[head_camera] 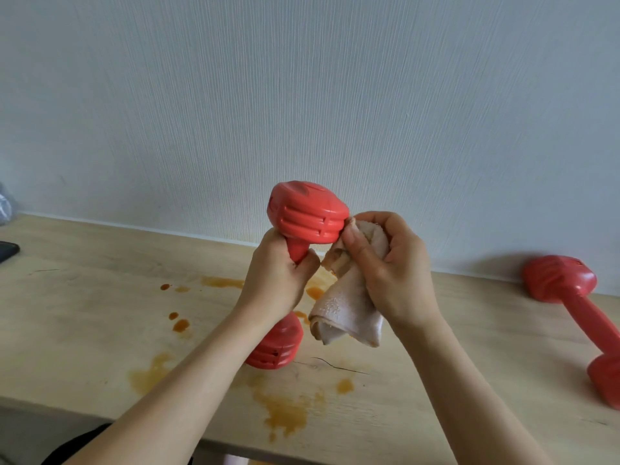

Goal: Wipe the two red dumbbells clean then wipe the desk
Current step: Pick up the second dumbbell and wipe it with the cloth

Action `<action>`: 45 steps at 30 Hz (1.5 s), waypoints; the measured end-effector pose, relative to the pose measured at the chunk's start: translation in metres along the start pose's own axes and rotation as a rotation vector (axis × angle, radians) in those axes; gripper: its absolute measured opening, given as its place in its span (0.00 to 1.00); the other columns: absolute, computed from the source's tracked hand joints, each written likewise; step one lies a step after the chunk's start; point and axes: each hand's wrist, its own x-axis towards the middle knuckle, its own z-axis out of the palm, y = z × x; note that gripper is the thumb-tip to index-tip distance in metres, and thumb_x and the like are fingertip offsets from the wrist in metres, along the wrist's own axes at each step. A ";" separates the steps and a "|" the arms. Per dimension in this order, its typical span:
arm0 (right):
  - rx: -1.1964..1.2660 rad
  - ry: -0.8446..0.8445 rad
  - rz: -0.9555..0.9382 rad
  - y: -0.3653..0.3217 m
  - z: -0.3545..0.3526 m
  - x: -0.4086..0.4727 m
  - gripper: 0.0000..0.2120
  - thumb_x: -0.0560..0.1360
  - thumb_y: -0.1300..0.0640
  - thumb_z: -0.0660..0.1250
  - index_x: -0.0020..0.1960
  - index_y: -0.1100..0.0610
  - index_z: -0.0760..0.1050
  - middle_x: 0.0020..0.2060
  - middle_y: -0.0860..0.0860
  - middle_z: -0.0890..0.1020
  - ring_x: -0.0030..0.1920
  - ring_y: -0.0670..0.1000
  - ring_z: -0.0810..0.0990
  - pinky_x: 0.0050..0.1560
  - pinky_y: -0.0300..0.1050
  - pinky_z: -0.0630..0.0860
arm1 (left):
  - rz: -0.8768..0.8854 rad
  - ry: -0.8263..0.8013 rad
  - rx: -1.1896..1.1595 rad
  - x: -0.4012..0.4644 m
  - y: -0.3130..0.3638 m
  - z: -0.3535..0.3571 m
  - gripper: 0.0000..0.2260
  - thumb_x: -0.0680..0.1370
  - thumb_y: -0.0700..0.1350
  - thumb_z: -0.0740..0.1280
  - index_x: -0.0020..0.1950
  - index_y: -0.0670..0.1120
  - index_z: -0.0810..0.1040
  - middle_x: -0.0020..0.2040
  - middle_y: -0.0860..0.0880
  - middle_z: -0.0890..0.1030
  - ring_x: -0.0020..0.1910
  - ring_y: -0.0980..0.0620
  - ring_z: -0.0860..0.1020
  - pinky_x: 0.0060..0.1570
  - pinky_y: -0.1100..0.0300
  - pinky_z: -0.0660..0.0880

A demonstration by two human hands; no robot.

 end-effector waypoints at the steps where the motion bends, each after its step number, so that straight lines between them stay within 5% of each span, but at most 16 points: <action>1: -0.030 0.012 -0.011 -0.003 0.002 -0.003 0.07 0.75 0.57 0.70 0.50 0.59 0.75 0.36 0.51 0.84 0.40 0.49 0.83 0.47 0.52 0.79 | -0.019 0.015 0.003 0.000 -0.001 0.000 0.16 0.71 0.32 0.65 0.28 0.45 0.64 0.22 0.52 0.63 0.23 0.54 0.65 0.23 0.69 0.60; 7: -0.280 0.064 -0.261 -0.025 0.020 -0.015 0.02 0.73 0.59 0.71 0.41 0.56 0.79 0.41 0.49 0.80 0.41 0.43 0.78 0.43 0.31 0.72 | -0.104 0.050 0.025 0.004 -0.008 0.005 0.12 0.73 0.39 0.65 0.30 0.38 0.69 0.24 0.43 0.71 0.24 0.56 0.66 0.25 0.61 0.63; 10: -0.259 0.080 -0.149 -0.018 0.010 -0.008 0.04 0.73 0.59 0.71 0.39 0.55 0.79 0.38 0.47 0.80 0.40 0.42 0.79 0.42 0.31 0.72 | -0.064 0.047 0.028 0.002 -0.004 0.005 0.15 0.71 0.35 0.65 0.27 0.41 0.64 0.21 0.49 0.64 0.22 0.55 0.62 0.22 0.67 0.57; 13: -0.226 0.085 -0.070 -0.010 0.000 -0.001 0.05 0.73 0.59 0.71 0.39 0.55 0.78 0.35 0.49 0.81 0.37 0.44 0.81 0.44 0.42 0.76 | -0.035 0.020 0.039 -0.001 0.000 0.005 0.12 0.69 0.32 0.65 0.28 0.37 0.65 0.23 0.47 0.64 0.23 0.53 0.63 0.22 0.66 0.59; 17: -0.249 0.062 -0.242 -0.024 0.010 -0.013 0.05 0.73 0.62 0.71 0.38 0.59 0.79 0.35 0.50 0.80 0.35 0.42 0.79 0.38 0.28 0.70 | -0.099 0.050 0.089 0.003 -0.009 0.005 0.12 0.72 0.39 0.66 0.30 0.38 0.68 0.25 0.45 0.70 0.24 0.53 0.67 0.25 0.63 0.61; 20: -0.244 0.067 -0.237 -0.022 0.011 -0.012 0.04 0.73 0.59 0.71 0.39 0.55 0.79 0.36 0.49 0.80 0.38 0.44 0.80 0.43 0.32 0.73 | -0.101 0.037 0.063 0.003 -0.008 0.005 0.11 0.72 0.41 0.66 0.33 0.36 0.71 0.26 0.42 0.73 0.25 0.52 0.68 0.25 0.62 0.62; 23: -0.114 0.037 -0.091 -0.014 0.004 -0.005 0.04 0.73 0.55 0.70 0.40 0.53 0.78 0.34 0.51 0.83 0.37 0.49 0.83 0.45 0.48 0.78 | -0.092 0.010 0.044 0.002 -0.004 0.006 0.10 0.69 0.38 0.66 0.31 0.37 0.67 0.24 0.47 0.66 0.25 0.54 0.64 0.24 0.65 0.60; 27: 0.007 0.065 -0.024 -0.011 -0.005 0.001 0.07 0.75 0.64 0.67 0.38 0.57 0.76 0.25 0.44 0.81 0.29 0.41 0.80 0.35 0.35 0.76 | -0.031 -0.117 -0.029 0.000 -0.001 0.002 0.11 0.69 0.39 0.64 0.30 0.38 0.65 0.24 0.44 0.65 0.23 0.55 0.63 0.23 0.66 0.58; 30: 0.084 0.104 0.027 -0.001 -0.011 0.008 0.06 0.75 0.62 0.68 0.39 0.57 0.77 0.28 0.47 0.81 0.33 0.48 0.81 0.39 0.48 0.79 | 0.015 -0.188 -0.059 -0.002 0.000 0.001 0.13 0.70 0.38 0.64 0.28 0.43 0.63 0.23 0.48 0.63 0.23 0.56 0.62 0.24 0.66 0.58; 35: 0.138 0.144 0.063 0.003 -0.008 0.011 0.05 0.75 0.60 0.68 0.41 0.55 0.78 0.30 0.46 0.82 0.35 0.46 0.80 0.42 0.47 0.77 | 0.033 -0.220 -0.071 -0.005 0.001 0.002 0.10 0.68 0.40 0.63 0.29 0.39 0.66 0.23 0.43 0.67 0.24 0.56 0.65 0.26 0.64 0.60; 42: -0.226 0.113 -0.453 -0.025 0.017 -0.012 0.01 0.73 0.62 0.70 0.44 0.60 0.79 0.43 0.52 0.79 0.37 0.46 0.80 0.42 0.41 0.78 | -0.152 -0.022 -0.009 0.002 -0.004 0.001 0.05 0.72 0.41 0.68 0.40 0.40 0.73 0.31 0.44 0.77 0.29 0.53 0.71 0.27 0.69 0.66; 45: -0.269 0.136 -0.466 -0.024 0.019 -0.012 0.01 0.73 0.63 0.70 0.44 0.59 0.79 0.44 0.51 0.77 0.36 0.44 0.80 0.40 0.37 0.76 | -0.127 -0.037 0.004 0.002 -0.003 0.004 0.06 0.72 0.39 0.68 0.41 0.38 0.73 0.31 0.42 0.76 0.27 0.53 0.69 0.27 0.69 0.65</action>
